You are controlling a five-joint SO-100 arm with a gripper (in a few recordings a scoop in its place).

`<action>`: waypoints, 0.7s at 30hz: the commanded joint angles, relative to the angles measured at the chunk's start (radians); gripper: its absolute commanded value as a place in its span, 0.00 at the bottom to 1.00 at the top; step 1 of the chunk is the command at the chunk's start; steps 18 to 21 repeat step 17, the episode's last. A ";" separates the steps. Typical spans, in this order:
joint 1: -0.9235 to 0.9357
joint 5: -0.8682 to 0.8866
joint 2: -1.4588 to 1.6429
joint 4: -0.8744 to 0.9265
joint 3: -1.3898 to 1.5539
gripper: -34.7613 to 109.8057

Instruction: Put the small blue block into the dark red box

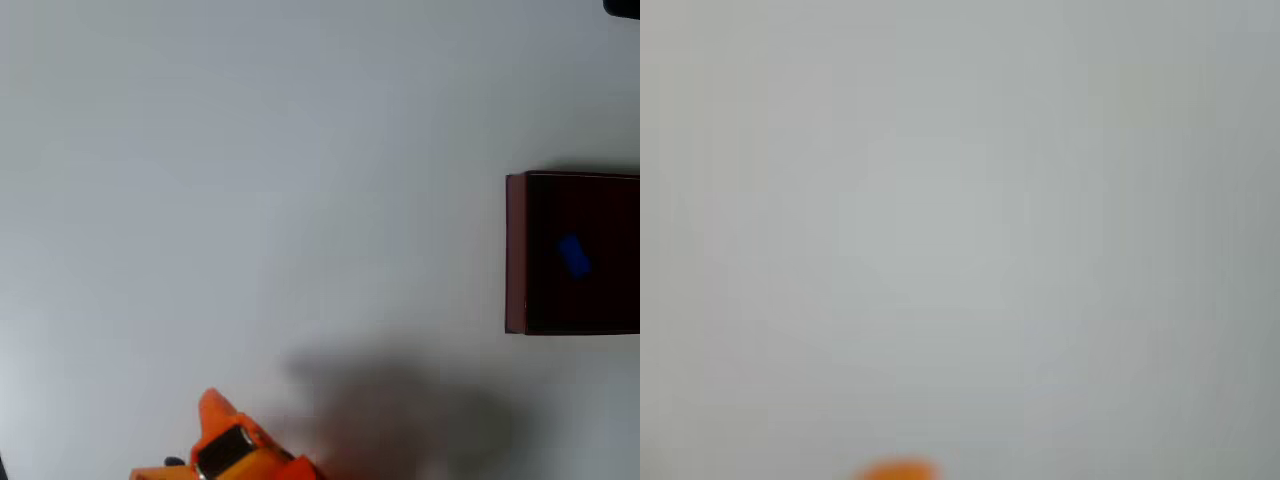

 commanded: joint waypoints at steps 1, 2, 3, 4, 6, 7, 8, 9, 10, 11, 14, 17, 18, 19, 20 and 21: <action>-0.018 -0.008 0.014 -0.015 0.052 0.24; -0.017 -0.008 0.014 -0.017 0.057 0.24; -0.017 -0.008 0.012 -0.020 0.064 0.24; -0.017 -0.003 0.012 -0.021 0.067 0.24; -0.017 0.006 0.012 -0.025 0.083 0.24; -0.015 0.011 0.011 -0.026 0.089 0.24; -0.015 0.014 0.011 -0.026 0.094 0.24; -0.014 0.018 0.011 -0.028 0.097 0.24; -0.017 0.018 0.011 -0.028 0.098 0.24; -0.018 0.018 0.011 -0.029 0.098 0.24; -0.015 0.018 0.011 -0.029 0.098 0.24; -0.012 0.018 0.011 -0.029 0.098 0.24; -0.012 0.018 0.011 -0.029 0.098 0.24; -0.012 0.018 0.011 -0.029 0.098 0.24; -0.012 0.018 0.011 -0.029 0.098 0.24; -0.012 0.018 0.011 -0.029 0.098 0.24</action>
